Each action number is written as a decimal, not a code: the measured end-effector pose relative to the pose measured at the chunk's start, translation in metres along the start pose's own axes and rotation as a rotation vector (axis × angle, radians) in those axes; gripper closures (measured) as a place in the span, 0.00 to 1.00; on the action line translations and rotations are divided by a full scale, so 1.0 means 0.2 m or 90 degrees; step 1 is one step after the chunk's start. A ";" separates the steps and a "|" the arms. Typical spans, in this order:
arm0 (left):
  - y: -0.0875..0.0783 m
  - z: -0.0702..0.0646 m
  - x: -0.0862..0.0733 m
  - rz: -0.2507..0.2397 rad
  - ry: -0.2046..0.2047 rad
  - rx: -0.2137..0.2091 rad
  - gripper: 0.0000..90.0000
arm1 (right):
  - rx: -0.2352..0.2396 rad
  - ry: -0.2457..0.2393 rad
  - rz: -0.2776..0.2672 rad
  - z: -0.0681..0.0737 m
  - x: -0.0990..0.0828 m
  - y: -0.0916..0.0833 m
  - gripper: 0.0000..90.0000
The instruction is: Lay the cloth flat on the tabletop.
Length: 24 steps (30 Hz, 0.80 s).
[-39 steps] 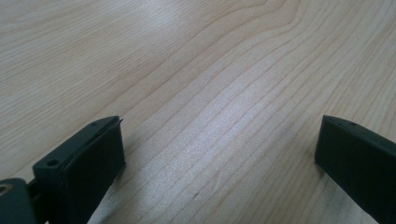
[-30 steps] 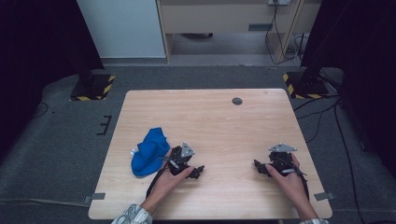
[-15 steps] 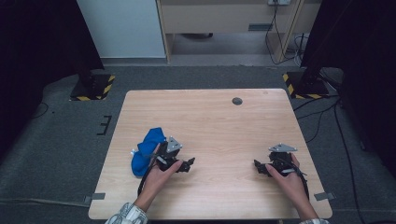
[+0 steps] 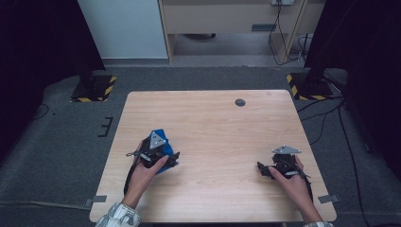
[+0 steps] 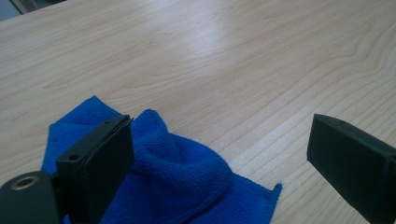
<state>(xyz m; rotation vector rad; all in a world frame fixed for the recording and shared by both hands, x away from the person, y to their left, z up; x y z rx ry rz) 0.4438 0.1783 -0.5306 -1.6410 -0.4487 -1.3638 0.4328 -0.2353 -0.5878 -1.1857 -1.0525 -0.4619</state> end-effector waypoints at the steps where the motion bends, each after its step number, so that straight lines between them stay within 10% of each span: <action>1: -0.01 0.01 0.00 0.000 -0.002 0.001 0.07 | 0.000 0.000 0.000 0.00 0.00 0.00 0.06; 13: -0.06 0.06 0.00 0.000 0.004 0.009 0.06 | -0.001 0.001 0.000 0.00 0.00 0.00 0.06; 24: -0.14 0.26 -0.06 0.003 -0.037 0.060 0.07 | -0.002 0.001 0.000 0.00 0.00 0.00 0.06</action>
Point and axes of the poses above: each handheld gripper's, and its own axes: y roughly forward along the jaws, x roughly out of its top, z roughly to its left, the point moved 7 cm from there along y, roughly forward along the jaws, and after that the axes turned 13 degrees about -z, right-handed, at the moved point
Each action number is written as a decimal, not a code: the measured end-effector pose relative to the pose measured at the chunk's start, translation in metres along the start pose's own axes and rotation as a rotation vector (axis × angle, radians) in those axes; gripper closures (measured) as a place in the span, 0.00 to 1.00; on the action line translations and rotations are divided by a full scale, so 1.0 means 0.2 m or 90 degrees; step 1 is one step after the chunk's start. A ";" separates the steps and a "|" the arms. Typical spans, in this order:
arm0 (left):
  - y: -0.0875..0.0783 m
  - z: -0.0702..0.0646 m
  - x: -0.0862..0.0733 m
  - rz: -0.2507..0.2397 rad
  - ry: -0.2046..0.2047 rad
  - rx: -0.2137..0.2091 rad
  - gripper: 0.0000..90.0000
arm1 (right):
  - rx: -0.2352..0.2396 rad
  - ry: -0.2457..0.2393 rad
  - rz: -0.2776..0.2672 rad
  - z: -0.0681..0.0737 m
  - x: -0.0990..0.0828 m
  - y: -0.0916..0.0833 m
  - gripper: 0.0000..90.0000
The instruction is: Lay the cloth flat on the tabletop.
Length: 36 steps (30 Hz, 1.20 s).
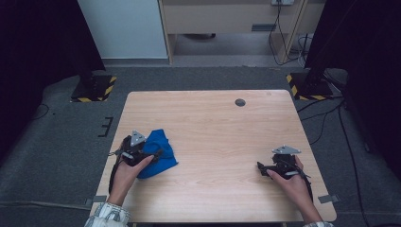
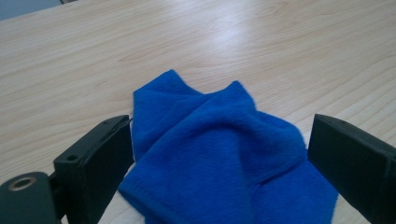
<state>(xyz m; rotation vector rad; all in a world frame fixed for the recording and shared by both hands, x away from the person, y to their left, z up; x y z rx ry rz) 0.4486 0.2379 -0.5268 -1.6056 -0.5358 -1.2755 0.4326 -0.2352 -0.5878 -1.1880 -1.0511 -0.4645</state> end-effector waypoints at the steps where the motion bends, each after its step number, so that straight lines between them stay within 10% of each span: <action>1: 0.00 0.02 -0.01 0.002 -0.007 0.003 0.07 | 0.000 0.000 0.000 0.00 0.00 0.00 0.06; 26: 0.11 0.07 -0.25 0.110 -0.029 -0.013 0.12 | 0.000 0.001 0.000 0.00 0.00 0.00 0.06; 36: 0.10 0.06 -0.23 0.093 -0.025 -0.040 0.40 | -0.001 0.001 0.000 0.00 0.00 0.00 0.06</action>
Point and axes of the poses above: each handheld gripper's, and its own axes: y roughly forward along the jaws, x roughly out of its top, z roughly to its left, the point moved 7 cm from there along y, roughly forward along the jaws, and after that the axes turned 13 degrees about -z, right-handed, at the moved point
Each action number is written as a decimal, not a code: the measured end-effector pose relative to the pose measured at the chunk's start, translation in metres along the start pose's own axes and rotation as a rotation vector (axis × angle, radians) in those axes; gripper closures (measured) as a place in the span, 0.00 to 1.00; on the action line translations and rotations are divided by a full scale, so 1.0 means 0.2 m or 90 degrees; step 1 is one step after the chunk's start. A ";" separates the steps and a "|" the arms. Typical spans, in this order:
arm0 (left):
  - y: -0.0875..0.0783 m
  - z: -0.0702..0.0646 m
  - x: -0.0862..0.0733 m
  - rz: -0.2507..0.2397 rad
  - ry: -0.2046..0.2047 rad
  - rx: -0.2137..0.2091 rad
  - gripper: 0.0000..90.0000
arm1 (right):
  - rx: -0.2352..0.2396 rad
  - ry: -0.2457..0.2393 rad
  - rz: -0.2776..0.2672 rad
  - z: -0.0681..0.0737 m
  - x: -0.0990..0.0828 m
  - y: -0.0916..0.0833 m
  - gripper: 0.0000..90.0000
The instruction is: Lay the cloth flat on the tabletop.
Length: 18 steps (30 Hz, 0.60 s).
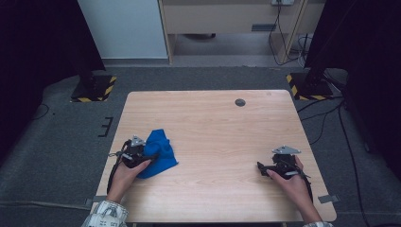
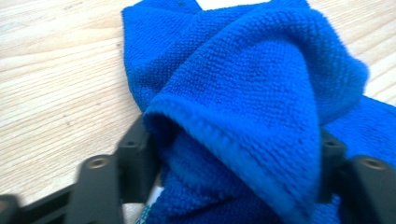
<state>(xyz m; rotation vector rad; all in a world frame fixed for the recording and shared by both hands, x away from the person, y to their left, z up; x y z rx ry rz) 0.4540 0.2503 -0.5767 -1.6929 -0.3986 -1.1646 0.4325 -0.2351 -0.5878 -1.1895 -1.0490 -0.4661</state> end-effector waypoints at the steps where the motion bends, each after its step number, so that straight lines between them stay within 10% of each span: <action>1: 0.00 -0.01 0.00 0.001 0.002 -0.006 0.45 | 0.001 0.000 0.000 0.00 0.00 0.00 0.06; 18: 0.03 -0.20 0.07 0.006 0.022 -0.077 0.74 | -0.001 0.000 0.000 0.00 0.00 0.00 0.06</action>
Point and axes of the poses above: each handheld gripper's, and its own axes: y roughly forward along the jaws, x roughly out of its top, z roughly to its left, the point moved 7 cm from there along y, roughly forward along the jaws, and after that the axes turned 13 degrees about -z, right-handed, at the moved point
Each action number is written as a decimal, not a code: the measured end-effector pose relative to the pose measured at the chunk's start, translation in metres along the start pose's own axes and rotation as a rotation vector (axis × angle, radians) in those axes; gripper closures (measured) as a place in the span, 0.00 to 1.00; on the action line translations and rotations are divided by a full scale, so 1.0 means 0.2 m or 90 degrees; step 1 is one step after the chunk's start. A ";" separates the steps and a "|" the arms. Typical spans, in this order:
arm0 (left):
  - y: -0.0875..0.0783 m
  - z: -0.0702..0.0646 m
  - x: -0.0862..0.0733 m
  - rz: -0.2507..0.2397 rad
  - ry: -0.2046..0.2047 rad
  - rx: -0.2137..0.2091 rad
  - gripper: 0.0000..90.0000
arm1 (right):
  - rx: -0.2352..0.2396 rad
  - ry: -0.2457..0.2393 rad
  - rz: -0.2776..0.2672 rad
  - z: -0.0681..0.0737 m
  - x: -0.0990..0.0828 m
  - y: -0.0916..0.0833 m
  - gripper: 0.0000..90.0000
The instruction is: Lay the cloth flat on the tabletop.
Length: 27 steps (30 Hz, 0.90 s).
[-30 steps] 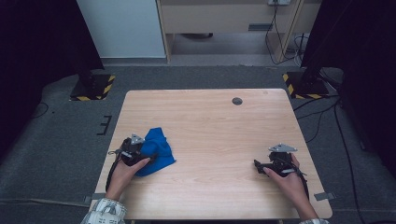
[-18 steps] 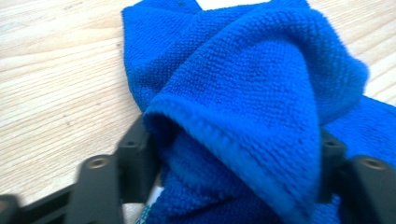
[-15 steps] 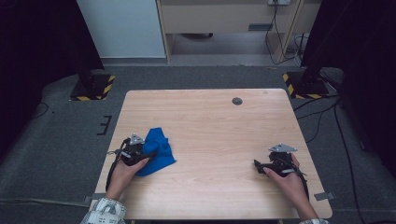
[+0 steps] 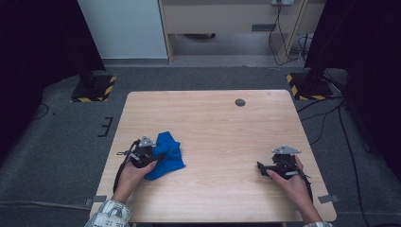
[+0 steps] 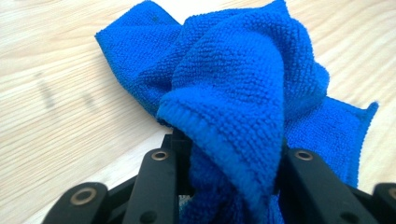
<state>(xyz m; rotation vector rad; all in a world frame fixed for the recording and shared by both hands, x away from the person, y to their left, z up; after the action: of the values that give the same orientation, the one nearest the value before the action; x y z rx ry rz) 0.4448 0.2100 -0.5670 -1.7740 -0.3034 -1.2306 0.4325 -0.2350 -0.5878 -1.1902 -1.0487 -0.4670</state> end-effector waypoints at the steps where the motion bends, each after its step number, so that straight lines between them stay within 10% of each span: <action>1: 0.01 -0.02 0.01 -0.002 0.005 -0.006 0.74 | 0.000 0.000 0.000 0.00 0.00 0.00 0.06; 27: 0.17 -0.41 0.19 -0.032 0.048 -0.099 0.76 | 0.000 0.001 0.000 0.00 0.00 0.00 0.06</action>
<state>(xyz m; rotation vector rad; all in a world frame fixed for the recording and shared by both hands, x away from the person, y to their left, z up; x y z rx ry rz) 0.4355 0.1157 -0.5480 -1.8559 -0.2154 -1.3845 0.4326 -0.2347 -0.5879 -1.1903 -1.0473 -0.4681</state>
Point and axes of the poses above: each handheld gripper's, and its own axes: y roughly forward along the jaws, x roughly out of its top, z roughly to its left, the point moved 7 cm from there along y, roughly forward along the jaws, and after that the axes turned 13 degrees about -z, right-handed, at the moved point
